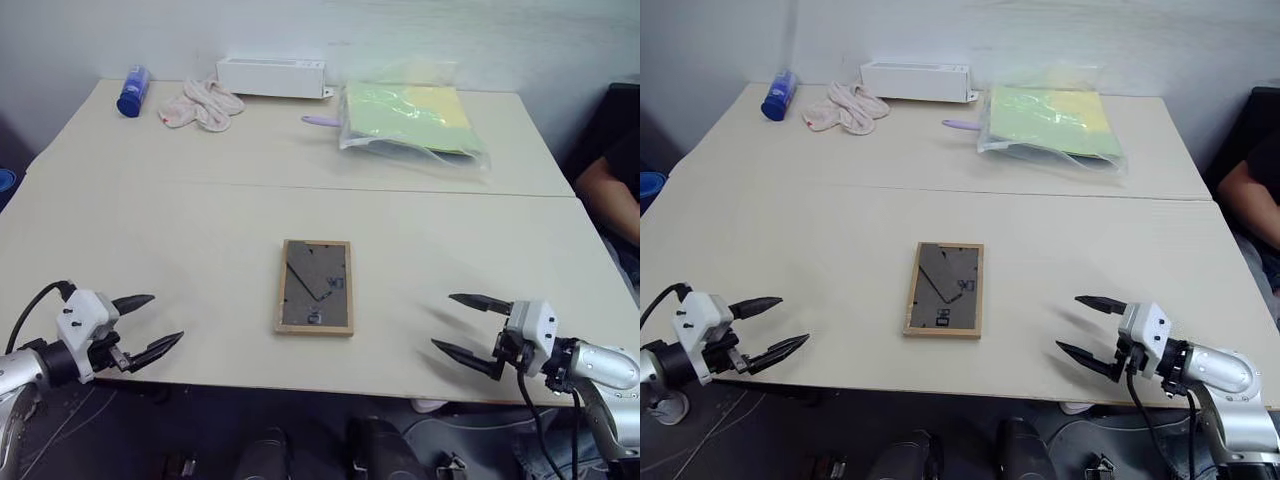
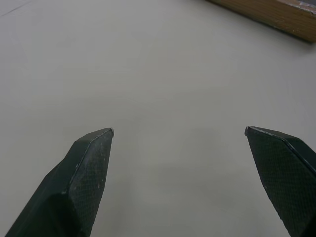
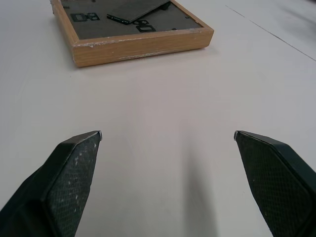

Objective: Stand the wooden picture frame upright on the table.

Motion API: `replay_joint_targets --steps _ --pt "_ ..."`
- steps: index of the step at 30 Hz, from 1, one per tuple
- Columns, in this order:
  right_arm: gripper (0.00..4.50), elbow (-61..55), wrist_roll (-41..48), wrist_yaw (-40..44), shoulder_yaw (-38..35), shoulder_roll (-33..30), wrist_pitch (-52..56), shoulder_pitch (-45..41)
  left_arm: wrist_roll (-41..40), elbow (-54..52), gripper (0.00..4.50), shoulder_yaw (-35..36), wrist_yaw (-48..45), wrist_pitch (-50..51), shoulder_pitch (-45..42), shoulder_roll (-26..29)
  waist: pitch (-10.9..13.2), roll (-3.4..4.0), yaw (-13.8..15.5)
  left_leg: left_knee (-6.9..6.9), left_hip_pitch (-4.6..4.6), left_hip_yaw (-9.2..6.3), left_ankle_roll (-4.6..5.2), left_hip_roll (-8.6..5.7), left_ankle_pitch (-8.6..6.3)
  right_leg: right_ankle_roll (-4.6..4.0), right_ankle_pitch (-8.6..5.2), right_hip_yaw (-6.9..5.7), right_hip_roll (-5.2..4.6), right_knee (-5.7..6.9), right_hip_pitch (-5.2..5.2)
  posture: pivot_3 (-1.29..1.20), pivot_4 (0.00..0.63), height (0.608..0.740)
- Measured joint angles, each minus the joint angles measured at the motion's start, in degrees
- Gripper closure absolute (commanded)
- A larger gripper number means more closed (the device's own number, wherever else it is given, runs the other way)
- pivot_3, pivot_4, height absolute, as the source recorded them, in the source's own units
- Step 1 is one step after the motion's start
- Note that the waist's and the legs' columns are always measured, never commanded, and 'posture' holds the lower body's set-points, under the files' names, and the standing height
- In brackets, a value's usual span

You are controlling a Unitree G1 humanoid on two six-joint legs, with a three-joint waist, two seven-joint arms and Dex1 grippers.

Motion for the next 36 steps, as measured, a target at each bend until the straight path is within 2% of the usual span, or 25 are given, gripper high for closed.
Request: replay_joint_targets --steps 5,11,15,18,19,24,30,35,36 --pt "0.07 -1.3 0.2 0.4 1.1 0.0 2.0 -0.4 -0.8 -0.6 0.00 -0.1 0.6 1.9 -0.7 -0.1 0.0 0.00 0.1 0.00 -0.01 -0.01 0.00 0.00 0.01 0.00 0.00 0.00 -0.01 0.00 0.00 0.00 0.150 0.740" --pt "2.14 -6.4 -2.1 -3.2 10.4 1.9 11.5 -12.8 -0.8 -8.1 1.95 -11.0 7.9 13.7 -11.9 -1.3 0.0 0.02 0.1 0.00 -0.03 -0.02 -0.08 -0.01 0.10 0.00 0.07 -0.01 0.00 0.05 -0.05 0.00 0.150 0.740" --pt "3.61 -2.9 -8.7 -6.1 16.5 5.5 11.0 -18.7 2.9 -8.3 3.25 -19.9 11.4 17.1 -18.0 -4.4 0.0 0.01 0.2 0.04 -0.13 0.01 -0.09 -0.03 0.13 0.02 0.07 -0.03 0.07 0.04 -0.10 0.00 0.150 0.740" --pt "4.50 1.1 -12.9 -8.5 19.9 8.1 10.1 -21.7 5.4 -6.5 4.18 -25.2 12.5 18.2 -21.0 -6.5 0.0 0.01 0.2 0.11 -0.18 0.05 -0.05 -0.06 0.15 0.05 0.09 -0.03 0.07 0.06 -0.12 0.00 0.150 0.740" --pt "4.50 2.0 -13.8 -9.0 20.5 8.7 10.2 -22.3 6.4 -5.5 4.48 -26.9 12.9 18.7 -21.8 -6.9 0.0 0.00 0.1 0.12 -0.18 0.05 -0.05 -0.06 0.15 0.05 0.09 -0.03 0.08 0.07 -0.12 0.00 0.150 0.740" --pt "4.50 3.7 -16.7 -10.5 23.5 11.1 10.2 -23.2 9.3 -3.1 4.48 -30.7 14.9 19.3 -25.5 -10.0 0.0 0.01 0.4 0.19 -0.14 0.04 -0.07 -0.07 0.23 0.05 0.09 -0.03 0.07 0.16 -0.11 0.00 0.150 0.740" --pt "4.50 2.2 -18.0 -11.2 24.6 11.1 11.8 -22.3 9.8 -2.6 4.48 -31.5 15.2 19.6 -26.7 -11.9 0.0 0.01 0.8 0.23 -0.13 0.04 -0.07 -0.07 0.23 0.05 0.09 -0.01 0.06 0.43 -0.10 0.00 0.150 0.740" --pt "4.50 -1.6 -18.2 -11.8 24.6 10.1 14.6 -20.1 9.5 -6.4 4.48 -31.8 14.9 21.4 -24.4 -11.4 0.0 0.01 1.3 0.21 -0.13 0.03 -0.08 -0.06 0.22 0.05 0.09 0.00 0.07 0.41 -0.12 0.00 0.150 0.740" --pt "4.50 -2.1 -18.2 -11.9 24.6 9.7 15.0 -19.8 8.9 -6.8 4.30 -31.0 14.8 22.7 -23.9 -10.8 0.0 0.01 1.2 0.20 -0.12 0.04 -0.09 -0.06 0.23 0.05 0.09 0.01 0.07 0.40 -0.12 0.00 0.150 0.740"
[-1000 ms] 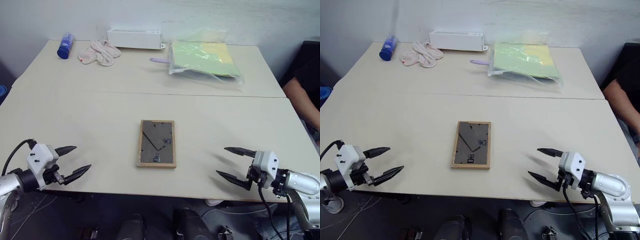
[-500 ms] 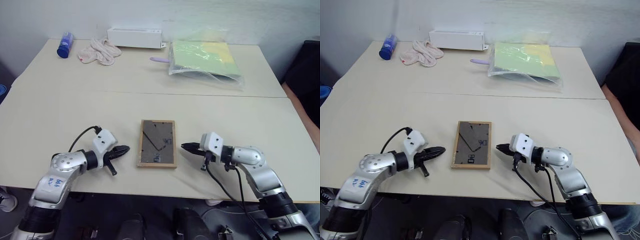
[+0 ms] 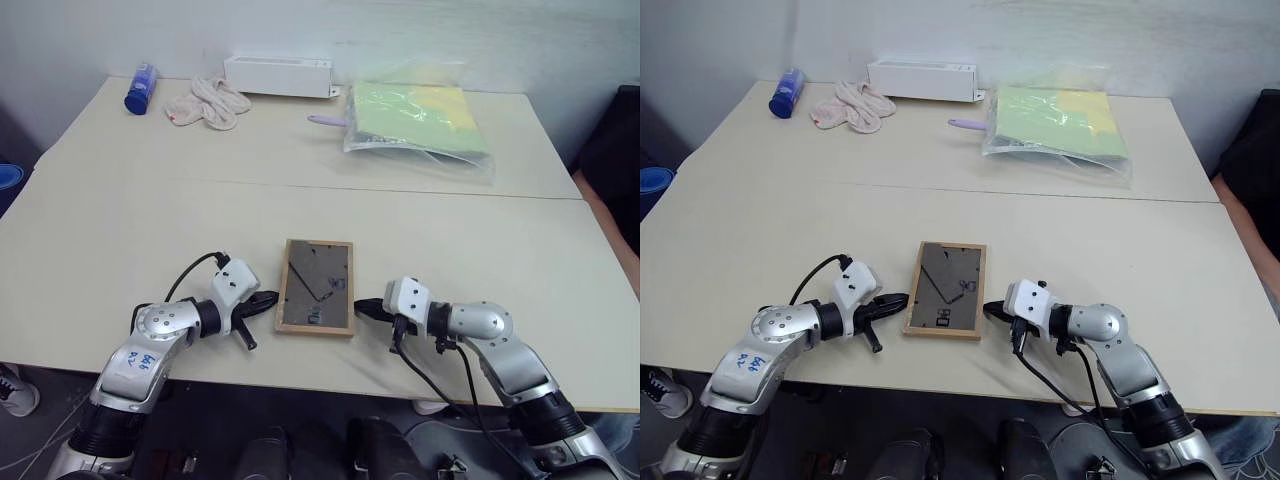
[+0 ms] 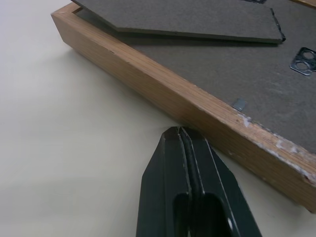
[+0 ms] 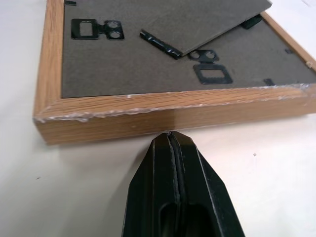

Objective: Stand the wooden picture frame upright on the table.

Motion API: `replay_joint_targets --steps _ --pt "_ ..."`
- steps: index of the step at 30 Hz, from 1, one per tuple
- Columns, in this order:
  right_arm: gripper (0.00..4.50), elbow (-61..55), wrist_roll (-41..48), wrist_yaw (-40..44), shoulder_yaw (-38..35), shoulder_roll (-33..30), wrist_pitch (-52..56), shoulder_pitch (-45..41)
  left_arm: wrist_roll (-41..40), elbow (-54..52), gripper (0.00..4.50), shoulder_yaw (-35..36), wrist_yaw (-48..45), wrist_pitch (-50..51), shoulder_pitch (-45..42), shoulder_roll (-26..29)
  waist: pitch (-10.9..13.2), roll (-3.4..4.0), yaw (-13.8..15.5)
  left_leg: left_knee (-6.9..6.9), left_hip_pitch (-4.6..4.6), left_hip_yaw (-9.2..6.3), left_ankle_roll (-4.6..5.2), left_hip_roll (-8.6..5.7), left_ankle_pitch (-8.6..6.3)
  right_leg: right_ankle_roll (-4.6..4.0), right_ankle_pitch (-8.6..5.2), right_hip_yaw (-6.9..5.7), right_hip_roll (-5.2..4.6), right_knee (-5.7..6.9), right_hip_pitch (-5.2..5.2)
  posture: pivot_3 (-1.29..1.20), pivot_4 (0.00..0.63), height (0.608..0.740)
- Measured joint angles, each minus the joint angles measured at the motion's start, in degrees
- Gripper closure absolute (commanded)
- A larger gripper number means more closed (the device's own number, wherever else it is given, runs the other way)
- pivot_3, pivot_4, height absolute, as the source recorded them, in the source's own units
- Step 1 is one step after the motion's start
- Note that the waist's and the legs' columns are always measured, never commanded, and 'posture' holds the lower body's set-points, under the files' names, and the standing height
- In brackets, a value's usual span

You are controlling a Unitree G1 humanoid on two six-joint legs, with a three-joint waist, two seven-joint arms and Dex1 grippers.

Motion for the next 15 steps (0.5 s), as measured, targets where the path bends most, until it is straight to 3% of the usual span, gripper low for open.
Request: replay_joint_targets --steps 3,6,9,11,12,15 --pt "4.50 -1.2 0.1 1.0 -0.7 -3.3 0.2 0.5 -6.1 -0.8 3.64 6.0 -1.8 8.0 1.5 2.6 0.0 0.00 -0.5 -0.01 0.04 -0.01 -0.02 0.01 0.01 -0.03 -0.02 0.01 0.00 -0.10 0.01 0.00 0.150 0.740" --pt "4.50 -2.8 0.6 2.8 -1.8 -6.2 1.2 1.3 -16.3 -0.7 2.73 12.4 -5.9 23.2 1.5 7.7 0.0 -0.02 -0.9 -0.04 0.04 -0.05 -0.04 0.02 0.02 -0.04 -0.03 -0.01 0.00 -0.11 0.01 0.00 0.150 0.740" --pt "4.50 -4.3 1.3 4.0 -1.9 -7.1 1.8 1.5 -22.1 -0.3 2.00 14.8 -8.5 33.9 0.7 11.2 0.0 -0.01 -1.2 -0.07 0.07 -0.04 -0.05 0.01 0.03 -0.04 -0.03 0.02 0.00 -0.11 0.02 0.00 0.150 0.740" --pt "4.50 -5.3 1.3 4.3 -0.9 -6.4 2.9 0.7 -29.5 7.1 1.67 17.4 -8.0 52.5 -9.2 7.9 0.1 -0.16 -0.4 0.15 -0.07 -0.13 -0.07 -0.01 0.06 -0.04 -0.03 -0.10 0.03 0.04 -0.07 0.00 0.150 0.740" --pt "4.50 -5.7 1.2 4.3 -0.2 -6.1 2.9 0.4 -31.6 8.7 1.38 17.6 -7.2 55.6 -11.5 7.8 0.0 -0.19 -0.3 0.13 -0.09 -0.13 -0.07 -0.01 0.06 -0.04 -0.03 -0.08 0.03 0.15 -0.07 0.00 0.150 0.740" --pt "4.50 -6.5 0.7 3.8 1.0 -4.9 3.9 -0.1 -40.0 16.1 1.38 17.4 -0.8 59.4 -17.0 6.1 0.0 -0.19 -0.1 0.07 -0.07 -0.11 -0.06 -0.04 0.05 -0.03 -0.02 -0.03 0.01 0.17 -0.07 0.00 0.150 0.740"
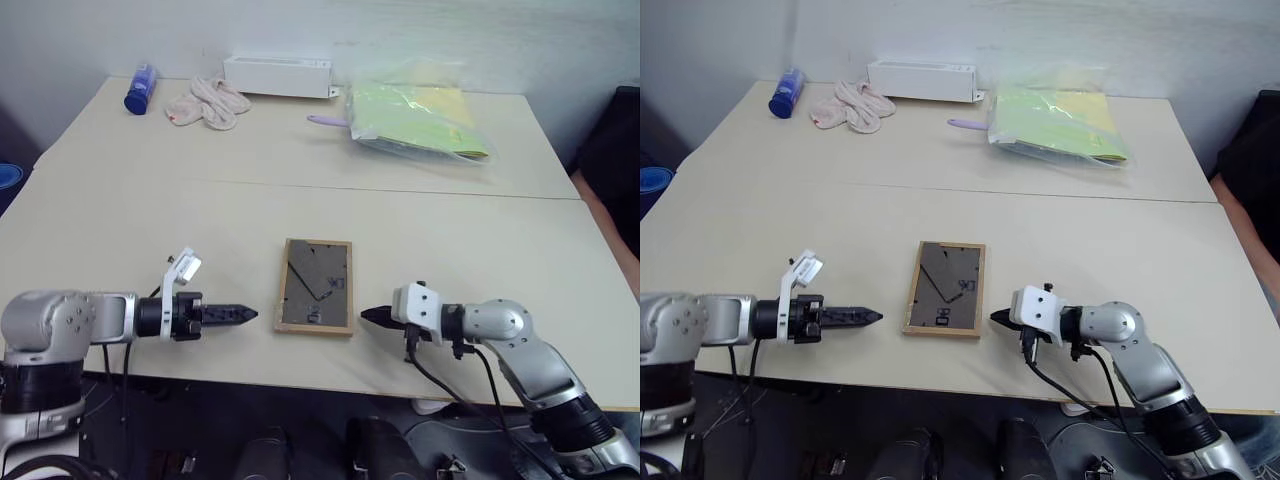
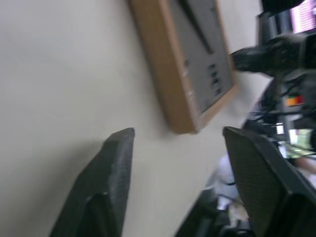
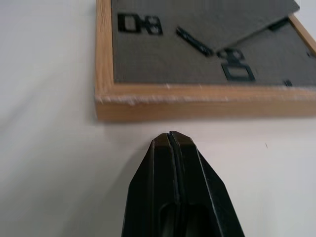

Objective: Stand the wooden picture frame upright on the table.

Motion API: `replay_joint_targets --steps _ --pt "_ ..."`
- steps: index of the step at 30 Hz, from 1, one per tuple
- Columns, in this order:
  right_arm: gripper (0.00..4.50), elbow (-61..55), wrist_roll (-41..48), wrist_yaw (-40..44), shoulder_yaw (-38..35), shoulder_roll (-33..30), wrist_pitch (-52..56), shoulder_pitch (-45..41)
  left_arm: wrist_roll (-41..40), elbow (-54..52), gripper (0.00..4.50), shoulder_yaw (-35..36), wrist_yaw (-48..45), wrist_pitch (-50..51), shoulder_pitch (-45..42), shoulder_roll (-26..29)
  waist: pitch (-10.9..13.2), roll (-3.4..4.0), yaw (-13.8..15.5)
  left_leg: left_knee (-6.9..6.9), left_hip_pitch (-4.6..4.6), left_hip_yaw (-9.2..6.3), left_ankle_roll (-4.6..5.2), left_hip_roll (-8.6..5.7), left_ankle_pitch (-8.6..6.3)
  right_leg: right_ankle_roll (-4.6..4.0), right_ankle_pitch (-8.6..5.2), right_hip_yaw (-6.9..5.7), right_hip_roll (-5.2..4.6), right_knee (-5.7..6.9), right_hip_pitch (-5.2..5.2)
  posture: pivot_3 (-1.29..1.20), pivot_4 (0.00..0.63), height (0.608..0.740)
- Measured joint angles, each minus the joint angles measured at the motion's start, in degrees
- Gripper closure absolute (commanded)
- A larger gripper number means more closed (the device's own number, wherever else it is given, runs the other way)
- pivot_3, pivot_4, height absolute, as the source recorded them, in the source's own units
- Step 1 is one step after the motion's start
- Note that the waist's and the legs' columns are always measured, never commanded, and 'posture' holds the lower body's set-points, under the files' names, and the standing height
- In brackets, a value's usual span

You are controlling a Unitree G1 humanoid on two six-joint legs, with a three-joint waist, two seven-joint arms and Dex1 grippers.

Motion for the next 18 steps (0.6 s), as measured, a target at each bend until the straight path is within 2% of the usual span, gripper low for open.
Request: replay_joint_targets --steps 5,10,18 --pt "4.50 -0.1 -0.7 -0.4 1.6 0.9 0.8 -0.9 -8.4 5.8 1.38 -5.3 11.4 0.7 -2.3 -1.9 0.0 -0.01 -0.2 0.00 -0.04 0.01 -0.02 0.00 0.00 0.01 0.01 0.00 0.01 -0.03 -0.05 0.00 0.150 0.740" --pt "4.50 0.0 -1.6 -0.6 1.8 1.3 1.4 -1.6 -16.7 7.2 1.38 -11.2 18.6 0.7 -5.2 1.5 0.0 -0.01 -0.3 0.03 0.00 0.01 -0.08 0.00 0.04 0.01 0.00 0.03 0.00 -0.02 -0.04 0.00 0.150 0.740" --pt "4.50 0.0 -2.8 -1.1 1.8 1.7 1.5 -2.3 -25.6 12.1 1.38 -13.2 29.8 0.8 -8.8 -2.1 0.0 -0.01 0.2 0.11 -0.01 0.02 -0.09 -0.04 0.04 0.01 0.00 0.01 0.01 -0.01 -0.03 0.00 0.150 0.740"
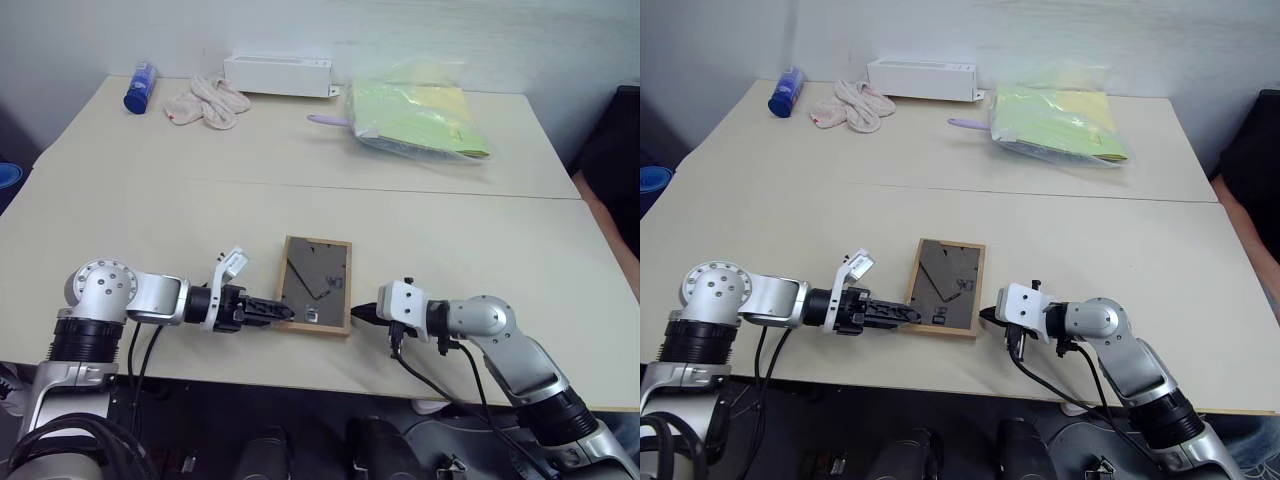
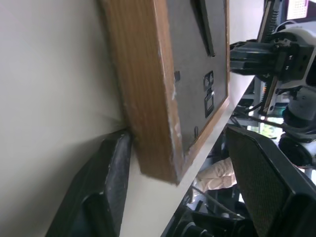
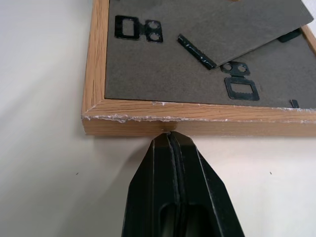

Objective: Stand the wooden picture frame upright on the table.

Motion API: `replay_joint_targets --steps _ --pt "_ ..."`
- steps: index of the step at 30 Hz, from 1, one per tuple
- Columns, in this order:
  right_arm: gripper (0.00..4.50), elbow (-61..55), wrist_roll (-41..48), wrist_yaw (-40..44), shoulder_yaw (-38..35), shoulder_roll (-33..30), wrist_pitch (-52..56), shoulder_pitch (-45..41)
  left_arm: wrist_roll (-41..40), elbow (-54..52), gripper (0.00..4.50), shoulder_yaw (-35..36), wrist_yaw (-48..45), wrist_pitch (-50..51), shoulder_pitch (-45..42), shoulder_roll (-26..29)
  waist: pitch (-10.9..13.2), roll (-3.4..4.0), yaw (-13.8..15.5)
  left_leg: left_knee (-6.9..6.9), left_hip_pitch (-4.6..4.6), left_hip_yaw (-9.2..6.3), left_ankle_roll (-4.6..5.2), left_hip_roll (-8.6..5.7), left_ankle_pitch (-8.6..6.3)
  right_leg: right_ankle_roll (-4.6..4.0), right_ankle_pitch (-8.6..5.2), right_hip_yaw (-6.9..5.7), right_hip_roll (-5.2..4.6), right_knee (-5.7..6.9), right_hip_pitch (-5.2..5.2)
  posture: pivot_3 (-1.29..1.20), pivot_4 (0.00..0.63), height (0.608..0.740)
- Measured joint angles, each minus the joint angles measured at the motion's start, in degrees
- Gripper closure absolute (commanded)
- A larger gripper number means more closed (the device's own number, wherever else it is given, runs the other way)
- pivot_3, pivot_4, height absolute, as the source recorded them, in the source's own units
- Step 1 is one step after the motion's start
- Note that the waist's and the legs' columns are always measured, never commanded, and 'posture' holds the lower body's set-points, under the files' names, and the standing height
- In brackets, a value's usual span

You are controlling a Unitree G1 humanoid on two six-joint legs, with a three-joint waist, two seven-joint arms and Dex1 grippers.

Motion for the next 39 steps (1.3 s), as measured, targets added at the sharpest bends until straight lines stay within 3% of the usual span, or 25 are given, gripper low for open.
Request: replay_joint_targets --steps 6,14,20,23,26,29,35,39 --pt "4.50 0.0 -0.8 0.0 1.6 0.7 -0.1 -0.2 -2.8 2.5 1.38 -0.9 4.7 0.0 -2.2 -2.6 0.0 0.00 0.3 0.18 -0.04 -0.01 0.00 -0.03 -0.01 0.01 0.00 -0.04 0.00 -0.01 0.02 0.00 0.150 0.740" --pt "4.50 0.1 -1.2 0.0 1.5 0.6 -0.3 -0.2 -5.2 3.3 3.21 1.3 5.9 0.0 -2.4 -4.5 0.0 0.00 0.1 0.28 -0.03 -0.01 -0.05 0.01 -0.01 0.02 0.00 -0.05 0.06 -0.02 0.01 0.00 0.150 0.740" --pt "4.50 0.2 4.7 1.5 -4.2 -0.9 -2.8 2.5 -4.4 0.1 3.21 6.0 5.6 -2.5 2.4 -6.7 0.0 0.00 0.1 0.29 -0.03 0.01 -0.06 0.01 -0.01 0.02 0.00 -0.03 0.06 -0.04 0.02 0.00 0.150 0.740" --pt "3.94 -0.4 13.7 3.2 -10.2 -0.7 0.5 2.9 -0.3 -5.7 3.21 8.0 1.4 -9.6 6.9 -7.4 0.0 0.00 0.0 0.28 -0.03 0.02 -0.07 0.04 -0.02 0.02 0.00 -0.03 0.08 -0.04 0.02 0.00 0.150 0.740" --pt "2.95 -3.6 25.1 4.4 -15.5 -0.7 7.4 2.1 10.4 -14.0 3.21 6.0 -11.8 -21.9 12.0 -3.9 0.0 0.02 0.0 0.22 -0.02 0.06 -0.10 0.06 -0.03 0.00 -0.01 -0.01 0.12 -0.08 0.01 0.00 0.150 0.740" --pt "2.02 -6.2 32.9 4.2 -16.4 -0.1 14.6 -0.3 19.8 -16.8 3.21 2.5 -21.5 -31.8 14.6 -1.3 0.0 0.04 0.1 0.19 -0.01 0.06 -0.10 0.06 -0.03 -0.02 -0.02 0.00 0.10 -0.11 0.02 0.00 0.150 0.740" --pt "0.06 -6.5 36.0 -0.1 -13.3 4.2 22.2 -8.7 28.7 -18.9 3.21 -2.2 -32.2 -39.9 16.1 -1.1 0.0 0.04 0.2 0.03 -0.04 0.03 0.00 0.06 -0.06 -0.02 -0.02 0.01 0.02 -0.28 0.00 0.00 0.150 0.740" --pt "0.02 -2.2 33.0 -1.1 -10.2 7.3 21.4 -12.5 30.8 -19.4 3.21 -3.3 -35.1 -40.7 16.0 -1.7 0.0 0.04 0.1 -0.13 -0.10 0.03 0.03 0.06 -0.04 -0.02 -0.02 0.00 0.01 -0.34 -0.08 0.00 0.150 0.740"
